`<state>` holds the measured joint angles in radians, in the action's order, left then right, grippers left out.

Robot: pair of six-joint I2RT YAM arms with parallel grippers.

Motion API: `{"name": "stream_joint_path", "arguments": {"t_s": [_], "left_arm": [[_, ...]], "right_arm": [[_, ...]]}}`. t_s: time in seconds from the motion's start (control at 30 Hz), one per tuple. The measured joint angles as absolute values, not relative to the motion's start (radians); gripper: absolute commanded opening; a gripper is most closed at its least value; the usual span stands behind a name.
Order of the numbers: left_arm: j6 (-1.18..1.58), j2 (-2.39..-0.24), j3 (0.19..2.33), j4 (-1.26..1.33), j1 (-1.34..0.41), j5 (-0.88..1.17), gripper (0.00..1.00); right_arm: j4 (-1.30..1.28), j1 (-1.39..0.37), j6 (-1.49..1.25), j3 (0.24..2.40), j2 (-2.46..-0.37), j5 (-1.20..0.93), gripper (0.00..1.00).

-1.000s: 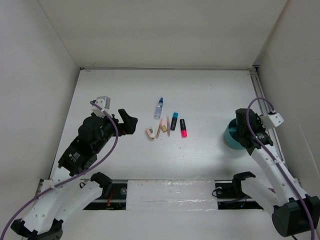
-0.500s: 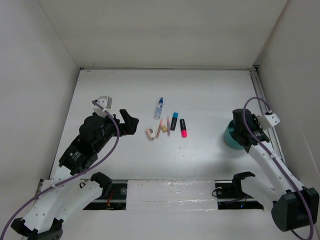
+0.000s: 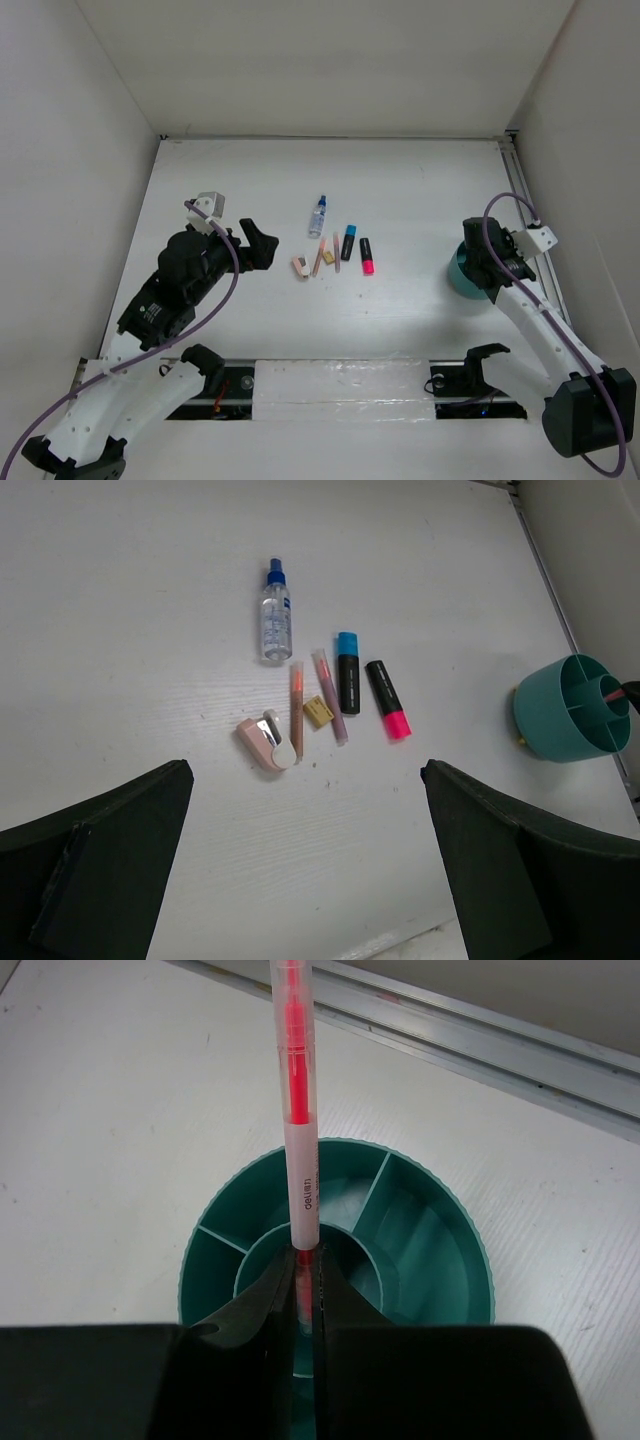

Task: Sort the stationery into containers
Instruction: Place the pen in the storage box.

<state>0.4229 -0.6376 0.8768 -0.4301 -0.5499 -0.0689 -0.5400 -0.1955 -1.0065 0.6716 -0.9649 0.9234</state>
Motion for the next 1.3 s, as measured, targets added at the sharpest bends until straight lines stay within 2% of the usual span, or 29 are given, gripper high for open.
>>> {"name": "stream_joint_path", "arguments": {"t_s": [0.67, 0.9, 1.13, 1.3], "left_arm": [[0.415, -0.630, 0.877, -0.425, -0.550, -0.053, 1.00], [0.415, -0.625, 0.877, -0.423, -0.550, -0.053, 1.00], [0.415, -0.625, 0.877, -0.423, -0.550, -0.053, 1.00], [0.415, -0.625, 0.877, -0.423, -0.550, -0.053, 1.00]], "right_arm": [[-0.548, -0.198, -1.013, 0.674, -1.017, 0.921, 0.10], [-0.563, -0.223, -1.026, 0.680, -1.039, 0.926, 0.22], [-0.570, -0.244, -1.039, 0.680, -1.039, 0.936, 0.44], [-0.570, -0.247, -1.045, 0.692, -1.039, 0.945, 0.45]]}}
